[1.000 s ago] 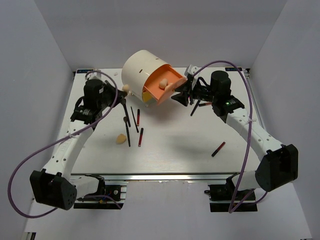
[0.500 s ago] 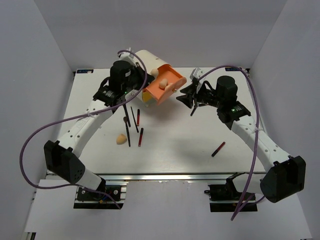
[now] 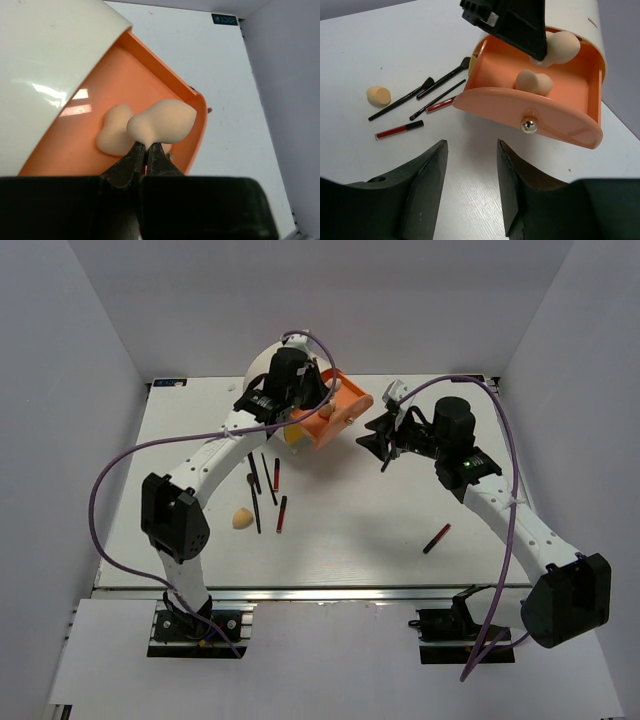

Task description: Organize the makeup

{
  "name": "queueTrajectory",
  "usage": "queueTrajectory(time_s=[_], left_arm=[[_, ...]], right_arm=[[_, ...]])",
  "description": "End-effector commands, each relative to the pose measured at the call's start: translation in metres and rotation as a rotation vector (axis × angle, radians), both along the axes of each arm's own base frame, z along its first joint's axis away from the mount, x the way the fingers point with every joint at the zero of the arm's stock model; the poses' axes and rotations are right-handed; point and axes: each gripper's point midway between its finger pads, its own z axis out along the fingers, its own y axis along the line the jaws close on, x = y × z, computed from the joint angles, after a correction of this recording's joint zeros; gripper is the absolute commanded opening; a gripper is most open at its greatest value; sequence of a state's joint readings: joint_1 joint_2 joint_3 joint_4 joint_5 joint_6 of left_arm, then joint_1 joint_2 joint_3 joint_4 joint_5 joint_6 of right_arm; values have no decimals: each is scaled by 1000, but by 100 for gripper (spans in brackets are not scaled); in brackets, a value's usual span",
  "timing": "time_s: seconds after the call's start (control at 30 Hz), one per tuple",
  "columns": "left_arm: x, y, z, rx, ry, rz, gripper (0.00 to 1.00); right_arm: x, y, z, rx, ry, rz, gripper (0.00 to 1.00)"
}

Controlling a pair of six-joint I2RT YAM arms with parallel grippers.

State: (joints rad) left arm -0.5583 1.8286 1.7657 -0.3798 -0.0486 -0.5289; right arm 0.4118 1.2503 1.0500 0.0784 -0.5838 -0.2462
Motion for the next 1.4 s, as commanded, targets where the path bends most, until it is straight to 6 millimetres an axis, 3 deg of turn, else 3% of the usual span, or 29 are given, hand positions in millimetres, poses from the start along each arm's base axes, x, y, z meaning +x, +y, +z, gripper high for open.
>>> queueTrajectory(time_s=[0.0,0.07,0.1,0.13,0.23,0.4,0.5,0.67,0.73,0.8,0.83,0.87,0.97,1.0,1.03,1.1,1.13,1.17,1.2,1.23,1.27,1.3,1.37], left_arm=[[11,4,30,34,-69,33,10],[23,0,16,61,-48,40,13],[28,-2,29,53,-73,42,14],[35,-6,15,71,-52,41,16],[44,-8,0,104,-28,50,22],[44,-7,-12,125,-7,51,37],[44,-7,-10,119,-9,56,48],[39,-9,12,72,-44,47,59],[36,-9,28,42,-66,44,59],[30,-6,47,11,-91,46,52],[27,-6,56,-4,-106,47,47],[24,-3,63,-19,-115,53,30],[5,14,95,-57,-172,85,7],[0,23,86,-42,-156,109,1],[-15,36,112,-71,-205,132,0],[-30,57,118,-70,-222,177,2],[-43,78,113,-55,-217,226,5],[-50,90,108,-56,-201,258,10],[-56,103,102,-52,-183,289,21],[-60,127,69,-6,-114,349,30],[-75,145,76,-48,-116,387,39],[-79,167,69,-51,-101,438,53],[-104,192,53,-62,-67,487,61]], right_arm=[[-1,-4,15,21,-57,-14,50],[0,-5,15,21,-55,-15,50],[0,-5,15,20,-57,-18,50],[1,-5,14,19,-55,-18,50],[1,-6,15,20,-60,-22,51],[0,-8,14,17,-61,-30,53],[0,-8,12,16,-58,-28,56],[-5,-5,10,4,-63,11,67],[-9,-2,7,-3,-65,51,67],[-16,2,8,-11,-76,103,67],[-19,4,7,-13,-80,128,66],[-29,10,9,-6,-88,195,64],[-52,28,-1,-48,-93,367,58],[-61,35,-10,-80,-50,420,57],[-74,50,-13,-118,-106,493,56],[-81,66,-31,-178,-88,539,54],[-95,83,-38,-198,-102,589,54],[-95,91,-48,-232,-102,578,53],[-95,102,-64,-263,-81,586,53],[-107,120,-67,-273,-96,615,54],[-105,129,-76,-302,-97,595,56],[-105,140,-95,-335,-69,602,57],[-114,162,-105,-371,-81,619,61]])
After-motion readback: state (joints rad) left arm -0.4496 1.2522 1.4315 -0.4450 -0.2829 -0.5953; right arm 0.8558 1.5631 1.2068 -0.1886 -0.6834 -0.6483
